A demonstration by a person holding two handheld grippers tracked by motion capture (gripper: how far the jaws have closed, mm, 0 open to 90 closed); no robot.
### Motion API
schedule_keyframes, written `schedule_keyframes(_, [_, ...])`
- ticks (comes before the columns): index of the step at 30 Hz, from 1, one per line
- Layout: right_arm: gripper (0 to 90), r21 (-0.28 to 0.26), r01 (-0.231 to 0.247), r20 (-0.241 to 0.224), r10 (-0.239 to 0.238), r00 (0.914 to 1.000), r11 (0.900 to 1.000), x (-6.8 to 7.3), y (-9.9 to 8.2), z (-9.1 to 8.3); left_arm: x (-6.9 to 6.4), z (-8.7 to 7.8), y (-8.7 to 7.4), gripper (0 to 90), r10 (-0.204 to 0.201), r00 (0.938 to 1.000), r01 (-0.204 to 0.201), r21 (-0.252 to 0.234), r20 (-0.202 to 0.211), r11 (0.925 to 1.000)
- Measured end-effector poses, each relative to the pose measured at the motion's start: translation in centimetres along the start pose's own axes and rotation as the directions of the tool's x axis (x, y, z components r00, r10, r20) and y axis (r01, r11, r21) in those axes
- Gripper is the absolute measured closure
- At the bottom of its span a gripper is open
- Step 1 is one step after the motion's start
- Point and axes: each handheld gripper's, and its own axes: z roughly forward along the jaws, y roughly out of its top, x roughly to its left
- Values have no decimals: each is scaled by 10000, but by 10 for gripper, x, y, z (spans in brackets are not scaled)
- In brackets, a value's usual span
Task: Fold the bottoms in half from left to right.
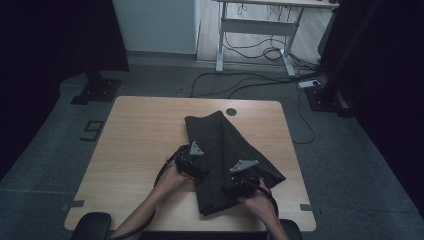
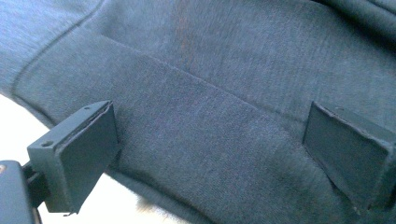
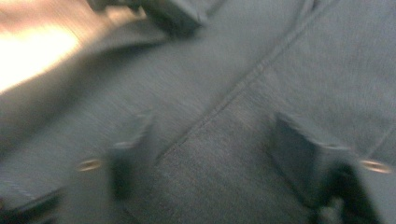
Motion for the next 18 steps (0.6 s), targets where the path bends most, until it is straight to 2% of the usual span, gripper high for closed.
schedule_keyframes(1, [445, 253, -14, 126, 11, 9999, 9997, 1, -1, 3, -1, 3, -1, 29, -13, 10000, 13, -42, -33, 10000])
schedule_keyframes(2, [608, 554, -2, 253, -13, 9997, 9985, 2, -3, 6, -1, 5, -1, 25, -35, 10000, 35, -92, -36, 10000])
schedule_keyframes(3, [709, 717, -15, 197, 1, 9998, 9974, 2, -4, 8, -1, 6, -1, 24, -53, 10000, 52, -134, -28, 9999])
schedule_keyframes(4, [784, 807, -35, 193, 19, 9998, 9967, 2, -5, 8, -1, 8, -1, 23, -38, 10000, 38, -149, -39, 9999])
schedule_keyframes(5, [855, 742, -33, 387, 4, 9993, 9972, 2, -5, 5, -1, 9, -1, 19, -32, 10000, 31, -153, -29, 9999])
schedule_keyframes(7, [862, 655, 9, 450, -38, 9990, 9979, 1, -5, 2, 0, 9, -1, 18, -64, 10000, 64, -162, 16, 9998])
schedule_keyframes(10, [871, -71, -206, 695, 210, 9974, 9998, -9, -2, -20, 0, 6, -1, 21, 52, 9999, -53, -142, -103, 9999])
schedule_keyframes(12, [871, -699, -528, 1060, 600, 9926, 9962, -21, -1, -43, -2, 1, 0, 26, 172, 9996, -174, -72, -237, 9998])
schedule_keyframes(13, [871, -1045, -804, 1354, 943, 9863, 9913, -35, -3, -60, -2, -1, 0, 36, 226, 9993, -228, -72, -281, 9997])
schedule_keyframes(14, [871, -1045, -804, 1354, 943, 9863, 9913, -35, -3, -60, -3, -3, 1, 36, 299, 9991, -301, -71, -317, 9995])
schedule_keyframes(15, [871, -1174, -914, 1643, 1101, 9802, 9889, -43, -4, -69, -4, -8, 2, 36, 377, 9987, -379, -46, -338, 9993])
schedule_keyframes(16, [869, -1297, -1193, 2070, 1445, 9676, 9844, -57, -8, -81, -4, -11, 2, 35, 403, 9986, -405, -71, -342, 9992])
schedule_keyframes(18, [859, -1440, -1559, 2376, 1871, 9532, 9772, -75, -16, -91, -4, -16, 3, 33, 327, 9990, -332, -166, -290, 9993])
